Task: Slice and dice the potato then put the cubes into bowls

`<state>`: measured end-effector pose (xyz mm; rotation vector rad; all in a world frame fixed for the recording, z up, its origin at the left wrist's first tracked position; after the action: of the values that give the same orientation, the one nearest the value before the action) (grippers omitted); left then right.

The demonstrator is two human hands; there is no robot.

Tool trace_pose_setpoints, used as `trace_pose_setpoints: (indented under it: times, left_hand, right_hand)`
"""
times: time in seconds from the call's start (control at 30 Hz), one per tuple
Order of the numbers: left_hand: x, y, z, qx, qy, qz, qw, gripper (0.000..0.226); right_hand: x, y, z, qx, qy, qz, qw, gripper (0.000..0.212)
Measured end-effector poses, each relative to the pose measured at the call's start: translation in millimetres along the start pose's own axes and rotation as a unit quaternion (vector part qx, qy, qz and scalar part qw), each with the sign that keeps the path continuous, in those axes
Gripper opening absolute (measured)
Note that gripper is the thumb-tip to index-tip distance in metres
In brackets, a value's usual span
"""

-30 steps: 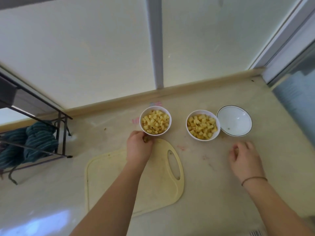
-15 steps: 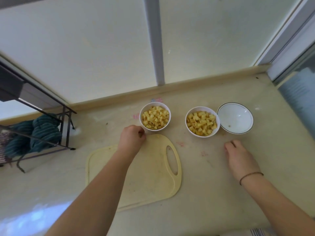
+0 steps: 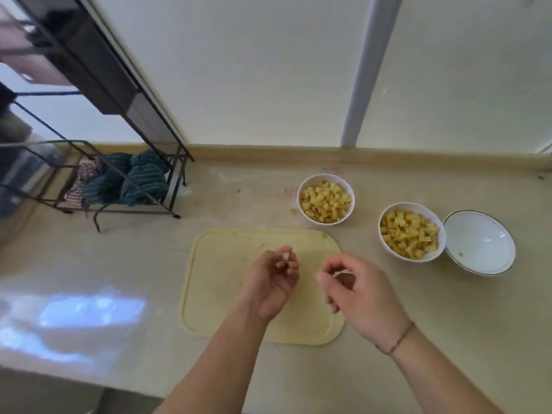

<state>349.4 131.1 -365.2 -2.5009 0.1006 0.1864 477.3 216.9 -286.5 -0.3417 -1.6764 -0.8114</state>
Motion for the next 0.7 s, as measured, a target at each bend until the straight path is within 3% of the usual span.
trace_pose_setpoints:
  times: [0.1, 0.2, 0.27, 0.33, 0.43, 0.53, 0.7]
  left_hand:
    - [26.3, 12.4, -2.0, 0.011, 0.014, -0.071, 0.997, 0.018]
    - [30.0, 26.7, -11.6, 0.014, 0.02, -0.141, 0.99, 0.018]
    - [25.0, 42.4, -19.3, -0.035, 0.02, -0.144, 0.989, 0.03]
    - [12.6, 54.1, -34.2, -0.097, -0.007, -0.078, 0.992, 0.045]
    - [-3.0, 73.9, -47.3, -0.102, -0.031, -0.103, 0.989, 0.055]
    - [-10.3, 89.5, -60.0, -0.062, -0.067, -0.207, 0.974, 0.048]
    - [-4.9, 113.2, -79.7, 0.029, -0.142, -0.34, 0.929, 0.044]
  right_hand:
    - [20.8, -48.4, 11.6, 0.05, 0.153, -0.158, 0.974, 0.015]
    - [26.1, -72.2, 11.2, 0.099, 0.207, -0.169, 0.958, 0.012]
    - [23.9, -69.5, 15.0, 0.068, 0.247, -0.188, 0.948, 0.005]
    - [0.8, -56.1, 33.6, 0.052, 0.207, -0.278, 0.937, 0.014]
    - [-45.0, -39.5, 61.5, 0.131, 0.044, -0.445, 0.885, 0.032]
    - [-55.9, -34.7, 72.1, 0.177, 0.066, -0.533, 0.825, 0.031]
    - [-78.2, -27.9, 86.6, 0.179, 0.134, -0.551, 0.804, 0.022]
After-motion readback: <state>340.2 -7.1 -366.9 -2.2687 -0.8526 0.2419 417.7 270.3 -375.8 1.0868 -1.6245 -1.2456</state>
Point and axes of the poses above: each hand's wrist, its own z-axis towards the middle knuckle, its own y-axis out of the back of the hand, x = y × z, the point moved 5 cm from there along z, towards the middle knuckle, and after that the axes turned 10 degrees about y, right-handed, at the moved point
